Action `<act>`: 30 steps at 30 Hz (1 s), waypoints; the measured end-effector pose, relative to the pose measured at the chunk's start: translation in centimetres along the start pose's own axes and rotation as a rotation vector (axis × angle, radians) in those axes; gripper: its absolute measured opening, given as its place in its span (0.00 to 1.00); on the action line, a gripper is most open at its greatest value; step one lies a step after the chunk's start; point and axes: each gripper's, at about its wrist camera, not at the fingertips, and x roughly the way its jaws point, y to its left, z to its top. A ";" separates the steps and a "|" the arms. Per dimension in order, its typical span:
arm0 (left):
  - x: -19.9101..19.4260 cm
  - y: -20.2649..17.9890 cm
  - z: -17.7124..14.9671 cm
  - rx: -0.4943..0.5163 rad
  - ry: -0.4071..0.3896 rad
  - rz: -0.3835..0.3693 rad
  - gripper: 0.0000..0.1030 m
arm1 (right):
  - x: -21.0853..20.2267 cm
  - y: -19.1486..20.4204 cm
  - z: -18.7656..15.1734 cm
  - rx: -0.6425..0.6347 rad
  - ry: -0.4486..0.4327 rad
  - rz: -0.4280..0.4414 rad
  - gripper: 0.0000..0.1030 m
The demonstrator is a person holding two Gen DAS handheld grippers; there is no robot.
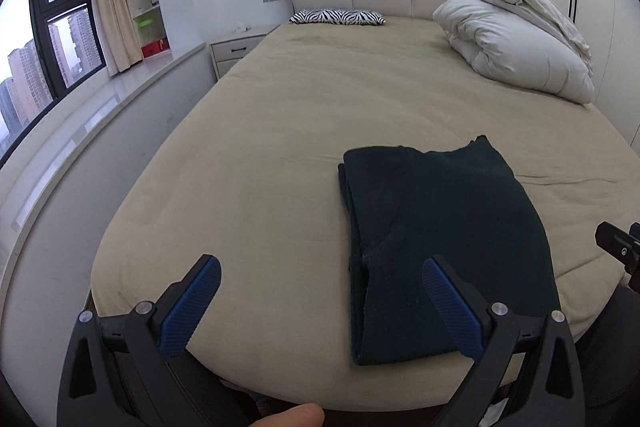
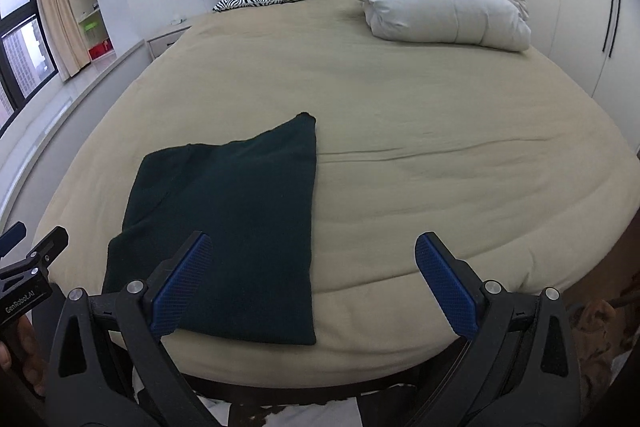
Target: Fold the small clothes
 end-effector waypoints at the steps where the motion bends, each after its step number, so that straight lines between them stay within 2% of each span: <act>1: 0.2 0.0 -0.2 -0.003 0.014 -0.012 1.00 | 0.5 0.0 -0.3 -0.001 0.009 -0.001 1.00; 7: 1.1 -0.6 -0.9 0.006 0.048 -0.023 1.00 | 2.4 0.1 -1.4 -0.001 0.042 0.007 1.00; 15: 1.8 -0.2 -1.3 -0.016 0.073 -0.046 1.00 | 2.3 0.8 -1.4 -0.029 0.064 0.010 1.00; 30: 1.9 0.1 -1.3 -0.022 0.076 -0.044 1.00 | 2.6 1.4 -1.3 -0.043 0.082 0.017 1.00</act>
